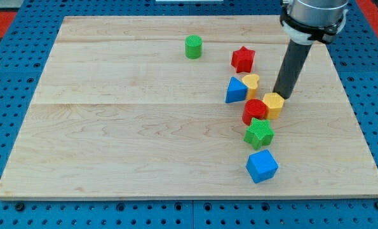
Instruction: Push the group of blocks towards the down
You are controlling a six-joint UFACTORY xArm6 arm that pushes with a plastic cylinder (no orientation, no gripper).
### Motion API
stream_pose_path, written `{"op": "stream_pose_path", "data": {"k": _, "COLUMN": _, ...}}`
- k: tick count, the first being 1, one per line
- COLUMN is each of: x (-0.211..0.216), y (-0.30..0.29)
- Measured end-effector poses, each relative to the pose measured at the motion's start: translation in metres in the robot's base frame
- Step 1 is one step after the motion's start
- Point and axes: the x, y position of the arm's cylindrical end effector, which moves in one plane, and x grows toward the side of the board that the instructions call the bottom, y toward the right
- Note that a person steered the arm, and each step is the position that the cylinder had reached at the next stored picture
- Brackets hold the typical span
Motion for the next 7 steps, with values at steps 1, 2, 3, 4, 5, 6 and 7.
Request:
{"op": "stream_pose_path", "data": {"k": 1, "x": 0.025, "y": -0.011}}
{"op": "stream_pose_path", "data": {"k": 2, "x": 0.052, "y": 0.003}}
{"op": "stream_pose_path", "data": {"k": 3, "x": 0.048, "y": 0.011}}
{"op": "stream_pose_path", "data": {"k": 4, "x": 0.014, "y": 0.03}}
{"op": "stream_pose_path", "data": {"k": 5, "x": -0.016, "y": 0.03}}
{"op": "stream_pose_path", "data": {"k": 6, "x": -0.038, "y": 0.021}}
{"op": "stream_pose_path", "data": {"k": 7, "x": -0.066, "y": 0.006}}
